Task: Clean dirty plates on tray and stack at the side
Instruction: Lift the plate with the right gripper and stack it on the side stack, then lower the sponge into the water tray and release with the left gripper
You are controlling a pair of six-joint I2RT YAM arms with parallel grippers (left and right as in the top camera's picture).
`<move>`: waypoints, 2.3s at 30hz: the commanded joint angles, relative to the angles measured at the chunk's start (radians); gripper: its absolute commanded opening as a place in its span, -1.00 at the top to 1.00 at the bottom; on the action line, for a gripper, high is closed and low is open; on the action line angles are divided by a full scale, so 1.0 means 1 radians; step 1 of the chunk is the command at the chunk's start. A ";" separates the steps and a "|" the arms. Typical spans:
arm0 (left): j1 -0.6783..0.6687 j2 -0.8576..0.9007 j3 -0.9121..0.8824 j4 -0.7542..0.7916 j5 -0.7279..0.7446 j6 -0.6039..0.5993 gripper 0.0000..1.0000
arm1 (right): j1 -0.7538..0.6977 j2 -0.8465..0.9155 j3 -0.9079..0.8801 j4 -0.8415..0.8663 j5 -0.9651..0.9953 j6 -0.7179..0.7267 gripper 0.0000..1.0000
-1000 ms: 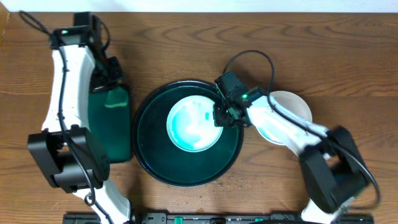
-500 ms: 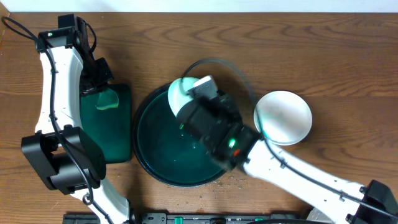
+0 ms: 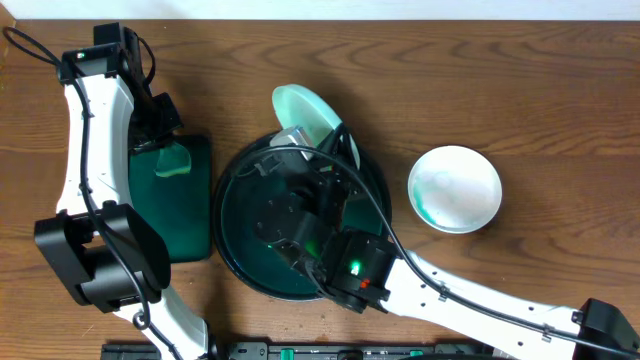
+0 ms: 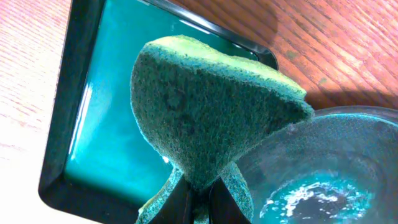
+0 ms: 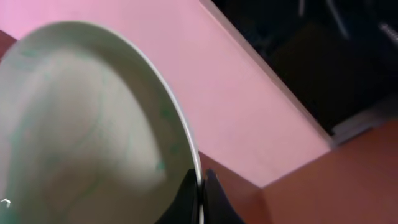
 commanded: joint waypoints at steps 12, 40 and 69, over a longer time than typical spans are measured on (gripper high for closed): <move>0.000 0.002 0.014 -0.009 -0.013 -0.006 0.85 | -0.095 -0.023 0.010 -0.521 -0.580 0.579 0.98; 0.000 0.002 -0.001 -0.011 -0.070 0.081 0.85 | -1.184 -0.199 -0.178 -0.842 -1.277 0.809 0.97; 0.066 0.002 -0.243 0.118 -0.028 0.236 0.84 | -1.230 -0.176 -0.146 -0.726 -1.468 0.673 -0.93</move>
